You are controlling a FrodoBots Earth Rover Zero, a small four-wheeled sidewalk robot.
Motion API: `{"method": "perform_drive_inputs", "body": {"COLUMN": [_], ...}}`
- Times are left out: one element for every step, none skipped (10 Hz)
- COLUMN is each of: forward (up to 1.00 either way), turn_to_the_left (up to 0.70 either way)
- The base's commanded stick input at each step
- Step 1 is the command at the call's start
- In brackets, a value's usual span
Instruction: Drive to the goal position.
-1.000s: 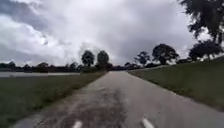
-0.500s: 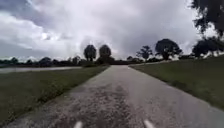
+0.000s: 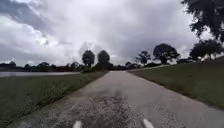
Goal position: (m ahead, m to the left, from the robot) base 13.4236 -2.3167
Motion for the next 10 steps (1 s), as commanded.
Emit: {"method": "perform_drive_inputs", "body": {"forward": [0.70,0.70,0.70,0.70,0.70,0.70,0.70,0.70,0.70,0.70], "turn_to_the_left": [-0.07,-0.05,-0.04,-0.02,-0.01,0.00,0.00,0.00,0.00,0.00]}}
